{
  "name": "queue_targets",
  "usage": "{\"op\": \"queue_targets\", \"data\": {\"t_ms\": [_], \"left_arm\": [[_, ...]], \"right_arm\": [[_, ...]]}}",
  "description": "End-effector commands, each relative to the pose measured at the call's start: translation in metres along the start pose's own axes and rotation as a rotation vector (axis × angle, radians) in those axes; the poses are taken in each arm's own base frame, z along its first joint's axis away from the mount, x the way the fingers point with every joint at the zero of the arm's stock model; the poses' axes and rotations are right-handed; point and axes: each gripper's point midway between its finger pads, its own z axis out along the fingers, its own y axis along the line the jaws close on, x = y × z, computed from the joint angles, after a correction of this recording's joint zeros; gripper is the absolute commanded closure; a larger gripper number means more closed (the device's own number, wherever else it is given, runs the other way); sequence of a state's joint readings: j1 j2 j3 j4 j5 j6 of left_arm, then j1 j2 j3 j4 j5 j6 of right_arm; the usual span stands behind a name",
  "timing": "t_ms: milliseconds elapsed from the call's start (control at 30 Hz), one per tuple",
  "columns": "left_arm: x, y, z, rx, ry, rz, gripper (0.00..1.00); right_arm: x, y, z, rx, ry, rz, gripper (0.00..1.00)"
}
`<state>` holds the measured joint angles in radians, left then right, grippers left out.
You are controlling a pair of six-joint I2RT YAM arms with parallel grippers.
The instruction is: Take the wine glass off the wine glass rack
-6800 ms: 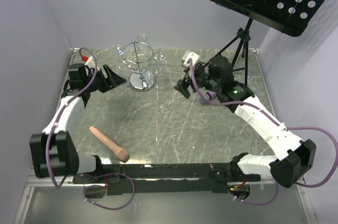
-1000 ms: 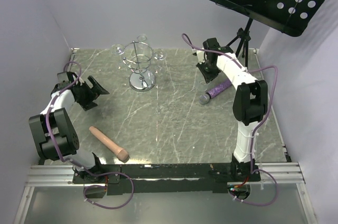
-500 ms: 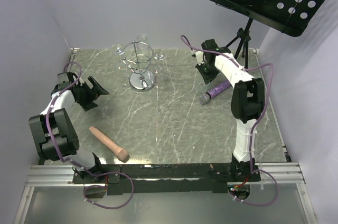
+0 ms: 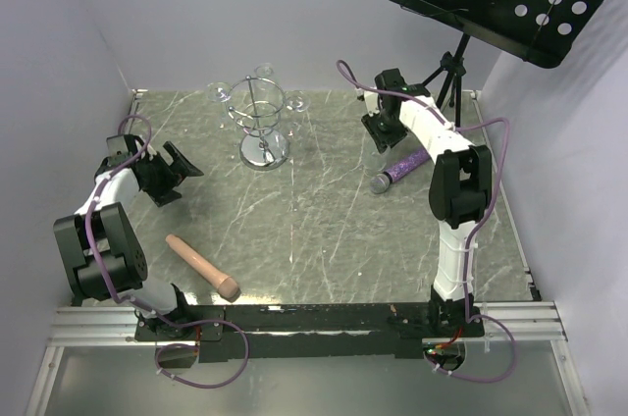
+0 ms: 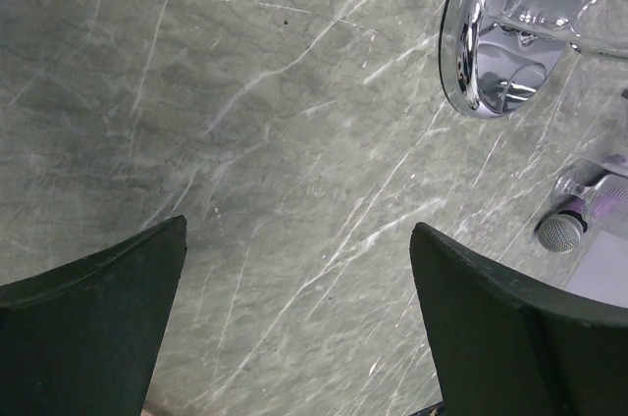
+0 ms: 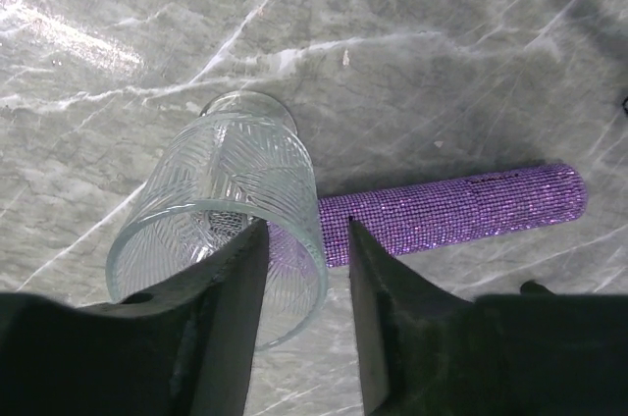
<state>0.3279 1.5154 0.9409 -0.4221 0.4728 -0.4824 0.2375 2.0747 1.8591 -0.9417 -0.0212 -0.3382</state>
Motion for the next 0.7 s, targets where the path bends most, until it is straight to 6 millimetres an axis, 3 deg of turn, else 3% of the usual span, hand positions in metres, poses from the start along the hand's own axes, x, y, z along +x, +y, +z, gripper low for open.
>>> {"op": "queue_targets", "data": {"t_ms": [0, 267, 467, 600, 633, 667], "left_arm": [[-0.011, -0.012, -0.009, 0.04, -0.05, 0.056, 0.0], [-0.004, -0.032, -0.01, 0.141, -0.017, 0.146, 0.0], [-0.012, -0.06, -0.03, 0.291, -0.151, 0.414, 0.0], [-0.022, -0.073, -0.045, 0.334, -0.258, 0.617, 0.0], [-0.027, -0.079, -0.05, 0.352, -0.298, 0.663, 0.0], [-0.033, -0.087, -0.056, 0.373, -0.345, 0.714, 0.0]], "right_arm": [[-0.022, -0.012, -0.022, 0.045, -0.075, 0.011, 0.53], [-0.043, -0.019, -0.076, 0.071, -0.179, 0.022, 0.39], [-0.074, 0.017, -0.133, -0.116, -0.431, 0.003, 0.23], [-0.082, 0.034, -0.164, -0.178, -0.596, -0.029, 0.14], [-0.079, 0.037, -0.178, -0.17, -0.65, -0.031, 0.0], [-0.079, 0.035, -0.191, -0.134, -0.733, -0.023, 0.0]]}}
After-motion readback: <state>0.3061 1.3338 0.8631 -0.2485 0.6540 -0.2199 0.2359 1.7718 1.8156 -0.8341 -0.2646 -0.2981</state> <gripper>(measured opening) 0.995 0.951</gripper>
